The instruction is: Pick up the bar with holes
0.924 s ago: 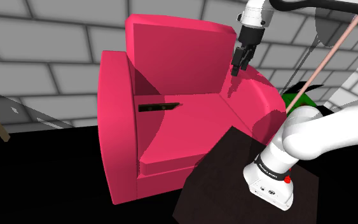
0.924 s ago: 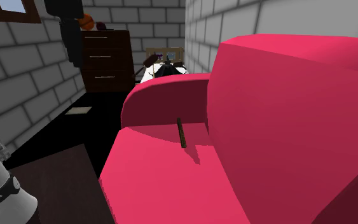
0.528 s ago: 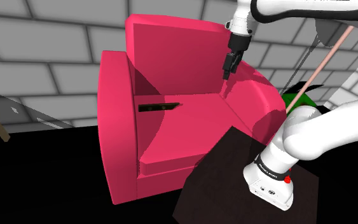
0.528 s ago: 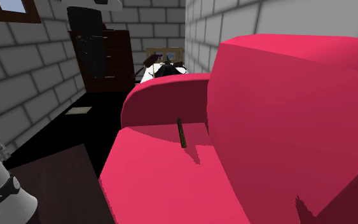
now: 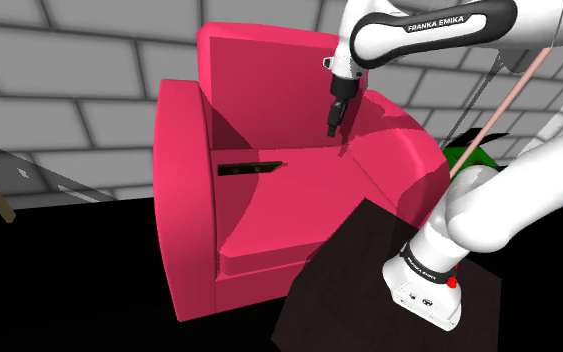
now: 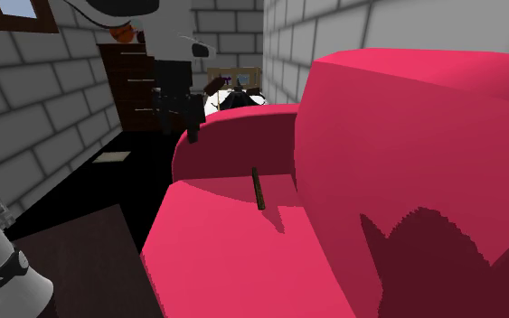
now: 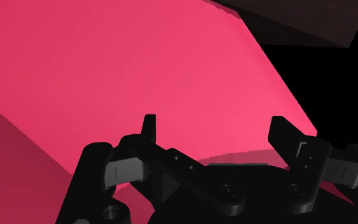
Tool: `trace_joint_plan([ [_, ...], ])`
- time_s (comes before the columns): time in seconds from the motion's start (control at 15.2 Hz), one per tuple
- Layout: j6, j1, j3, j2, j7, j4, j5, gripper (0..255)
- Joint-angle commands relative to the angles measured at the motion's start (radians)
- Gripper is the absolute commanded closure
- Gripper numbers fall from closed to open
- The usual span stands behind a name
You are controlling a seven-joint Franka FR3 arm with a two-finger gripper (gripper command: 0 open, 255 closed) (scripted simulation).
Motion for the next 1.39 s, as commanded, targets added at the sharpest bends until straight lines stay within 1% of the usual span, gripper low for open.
trace_joint_plan([
  [0.0,0.058,0.012,-0.015,0.072,-0.053,0.019,0.0,0],
  [0.33,0.19,0.035,-0.042,0.259,-0.184,0.081,0.016,0],
  [0.66,0.295,0.047,-0.047,0.452,-0.316,0.174,0.052,0],
  [0.99,0.371,0.045,-0.028,0.643,-0.439,0.295,0.09,0],
  [1.32,0.418,0.035,0.007,0.829,-0.543,0.441,0.114,0],
])
